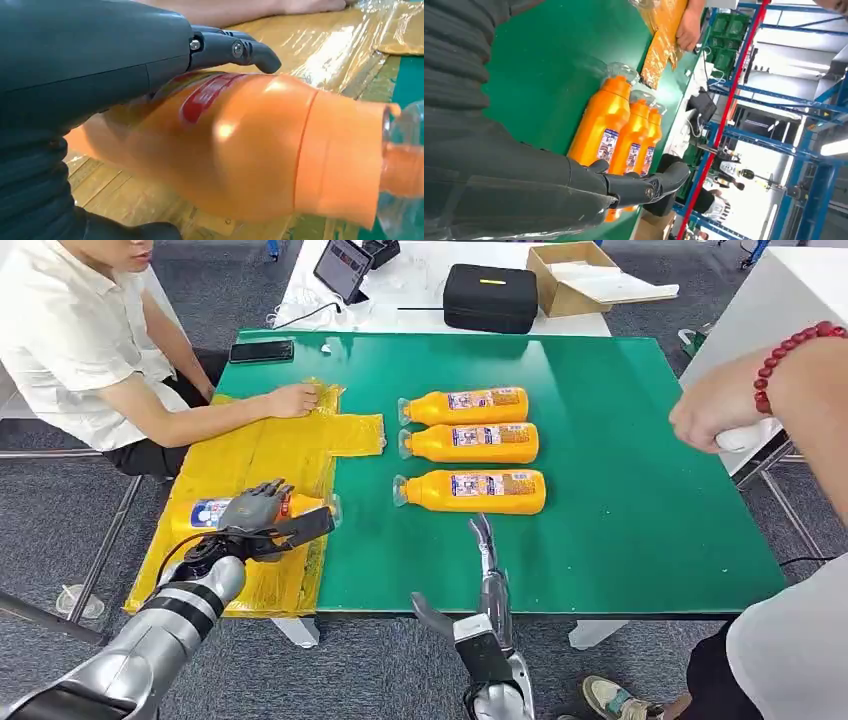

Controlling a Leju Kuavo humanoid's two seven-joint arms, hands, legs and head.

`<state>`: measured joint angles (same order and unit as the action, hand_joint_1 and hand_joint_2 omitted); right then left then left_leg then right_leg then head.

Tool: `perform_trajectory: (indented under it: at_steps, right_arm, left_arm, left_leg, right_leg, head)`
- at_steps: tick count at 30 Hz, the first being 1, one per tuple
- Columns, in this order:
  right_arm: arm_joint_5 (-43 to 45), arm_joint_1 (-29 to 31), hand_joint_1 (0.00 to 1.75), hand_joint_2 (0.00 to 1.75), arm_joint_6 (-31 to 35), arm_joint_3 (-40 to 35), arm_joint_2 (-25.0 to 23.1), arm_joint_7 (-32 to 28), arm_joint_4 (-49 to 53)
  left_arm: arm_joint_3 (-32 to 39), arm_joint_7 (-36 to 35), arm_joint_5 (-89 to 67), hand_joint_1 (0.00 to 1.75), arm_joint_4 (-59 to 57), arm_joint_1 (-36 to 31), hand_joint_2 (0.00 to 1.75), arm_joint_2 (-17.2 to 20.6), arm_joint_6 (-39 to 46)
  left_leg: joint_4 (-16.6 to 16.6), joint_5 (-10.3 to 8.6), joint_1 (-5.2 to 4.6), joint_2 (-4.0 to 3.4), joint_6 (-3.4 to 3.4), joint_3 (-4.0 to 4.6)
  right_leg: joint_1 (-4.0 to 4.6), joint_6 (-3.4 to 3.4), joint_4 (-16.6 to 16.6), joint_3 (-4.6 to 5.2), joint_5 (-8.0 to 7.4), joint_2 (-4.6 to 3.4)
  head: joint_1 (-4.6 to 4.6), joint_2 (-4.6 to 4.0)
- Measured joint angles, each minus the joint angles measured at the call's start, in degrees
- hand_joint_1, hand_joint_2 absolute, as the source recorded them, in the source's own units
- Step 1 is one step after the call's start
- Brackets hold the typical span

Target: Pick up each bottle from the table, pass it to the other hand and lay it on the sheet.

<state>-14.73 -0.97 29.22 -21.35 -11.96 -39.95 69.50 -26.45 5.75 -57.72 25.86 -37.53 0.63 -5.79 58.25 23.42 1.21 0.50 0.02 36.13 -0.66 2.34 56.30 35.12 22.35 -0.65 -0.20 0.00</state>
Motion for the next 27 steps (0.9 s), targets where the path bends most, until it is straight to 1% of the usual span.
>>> perform_trajectory:
  at_steps: [6, 11, 13, 15, 18, 21, 23, 27]
  right_arm:
    - [0.7, 0.0, 0.00, 1.75, 0.2, 0.0, -0.2, 0.0, -0.4]
    - [1.2, 0.2, 0.00, 1.75, 0.9, -0.2, -0.2, 0.0, -0.7]
    - [1.2, 0.4, 0.00, 1.75, 1.3, -0.4, -0.2, 0.0, -0.8]
    - [0.8, 0.5, 0.00, 1.75, 1.7, -0.4, -0.2, 0.0, -1.0]
    - [-0.5, 0.6, 0.00, 1.75, 2.6, -0.6, -0.1, 0.0, -1.3]
    - [-1.5, 0.6, 0.00, 1.75, 4.4, -0.9, 0.5, 0.0, -1.2]
    - [-1.7, 0.3, 0.00, 1.75, 4.5, -0.9, 1.0, 0.0, -0.6]
    - [-1.9, 0.1, 0.00, 1.75, 4.5, -0.8, 1.8, 0.0, -0.3]
  left_arm:
    - [0.0, -0.2, 1.3, 0.00, -0.2, -0.5, 1.75, 0.0, -0.3]
    - [-0.4, 1.1, 3.0, 0.00, -0.2, -0.5, 1.75, 0.4, -0.9]
    - [-0.4, 1.9, 3.9, 0.00, -0.2, -0.4, 1.75, 0.5, -0.2]
    - [-0.4, 3.6, 4.9, 0.00, -0.1, 0.2, 1.75, 0.5, 2.2]
    - [-0.4, 7.2, 7.5, 0.00, 1.4, 1.9, 1.75, 0.6, 5.2]
    - [-0.4, 10.6, 12.1, 0.00, 6.5, 5.5, 1.75, 0.6, 7.1]
    - [-0.5, 10.8, 13.9, 0.00, 11.9, 8.9, 1.75, 0.5, 7.6]
    - [-1.0, 10.8, 14.4, 0.00, 17.5, 12.1, 1.75, 0.5, 7.7]
  left_leg:
    - [0.0, -0.01, 0.00, 0.00, 0.00, 0.00]
    - [0.0, -0.01, 0.00, 0.00, 0.00, 0.03]
    - [0.0, -0.01, 0.00, 0.00, 0.00, 0.03]
    - [0.0, -0.01, -0.01, 0.00, 0.00, 0.03]
    - [0.0, -0.03, -0.01, 0.02, 0.02, 0.06]
    - [0.0, -0.03, -0.02, 0.02, 0.03, 0.11]
    - [0.0, -0.02, -0.02, -0.01, 0.03, 0.22]
    - [0.0, -0.02, -0.03, -0.01, 0.04, 0.46]
  right_leg:
    - [0.00, 0.00, 0.0, 0.00, 0.00, 0.00]
    - [0.00, 0.00, 0.0, 0.01, 0.01, 0.00]
    - [0.00, 0.00, 0.0, 0.01, 0.01, 0.00]
    - [-0.01, 0.00, 0.0, 0.02, 0.01, 0.00]
    - [-0.01, 0.01, 0.0, 0.05, 0.02, 0.01]
    - [-0.03, 0.01, 0.0, 0.10, 0.02, 0.01]
    - [-0.04, 0.02, 0.0, 0.22, 0.01, 0.00]
    - [-0.05, 0.03, 0.0, 0.45, 0.01, 0.00]
  head:
    - [-0.02, 0.00]
    - [0.00, 0.00]
    - [-0.02, 0.00]
    - [-0.02, 0.00]
    - [-0.02, 0.00]
    - [-0.02, 0.00]
    - [-0.04, 0.00]
    - [-0.02, 0.00]
